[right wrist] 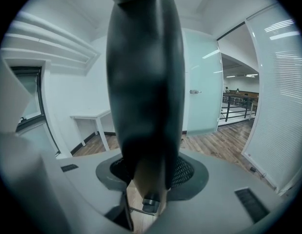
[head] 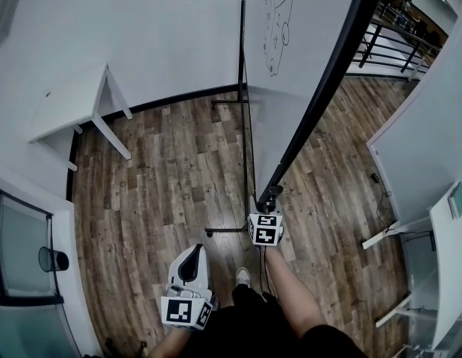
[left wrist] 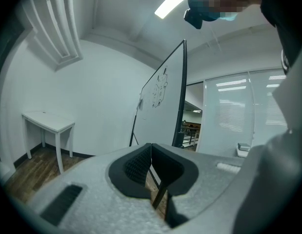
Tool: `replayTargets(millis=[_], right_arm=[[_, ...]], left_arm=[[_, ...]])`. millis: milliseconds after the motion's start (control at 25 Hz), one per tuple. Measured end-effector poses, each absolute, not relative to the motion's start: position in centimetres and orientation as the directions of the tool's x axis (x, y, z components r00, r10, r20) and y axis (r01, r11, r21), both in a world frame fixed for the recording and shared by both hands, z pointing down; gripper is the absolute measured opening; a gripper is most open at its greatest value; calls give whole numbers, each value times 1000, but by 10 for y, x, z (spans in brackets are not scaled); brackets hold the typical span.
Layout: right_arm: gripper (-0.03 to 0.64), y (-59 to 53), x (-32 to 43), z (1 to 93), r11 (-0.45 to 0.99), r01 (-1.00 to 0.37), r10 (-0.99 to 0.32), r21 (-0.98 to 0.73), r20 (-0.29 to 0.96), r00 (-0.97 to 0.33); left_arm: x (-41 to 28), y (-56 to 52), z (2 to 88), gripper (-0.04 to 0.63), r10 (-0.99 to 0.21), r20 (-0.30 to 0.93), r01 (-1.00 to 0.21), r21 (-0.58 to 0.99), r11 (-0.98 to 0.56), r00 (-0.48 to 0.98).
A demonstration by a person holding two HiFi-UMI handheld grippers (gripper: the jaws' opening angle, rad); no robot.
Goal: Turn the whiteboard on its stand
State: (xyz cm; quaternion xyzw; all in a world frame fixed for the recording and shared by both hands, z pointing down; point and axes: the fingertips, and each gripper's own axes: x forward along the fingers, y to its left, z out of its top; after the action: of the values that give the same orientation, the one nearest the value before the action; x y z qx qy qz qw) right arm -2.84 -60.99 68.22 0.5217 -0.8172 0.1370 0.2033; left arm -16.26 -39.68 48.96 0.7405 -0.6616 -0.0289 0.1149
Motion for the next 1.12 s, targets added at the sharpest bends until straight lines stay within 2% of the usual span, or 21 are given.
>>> replayTargets(millis=[1120], right_arm=[[169,-543,-21,683,401,-916,-800,-15,482,-358]], left_arm=[[-168,-335,476,17,-972,88,-963,186,-197,216]])
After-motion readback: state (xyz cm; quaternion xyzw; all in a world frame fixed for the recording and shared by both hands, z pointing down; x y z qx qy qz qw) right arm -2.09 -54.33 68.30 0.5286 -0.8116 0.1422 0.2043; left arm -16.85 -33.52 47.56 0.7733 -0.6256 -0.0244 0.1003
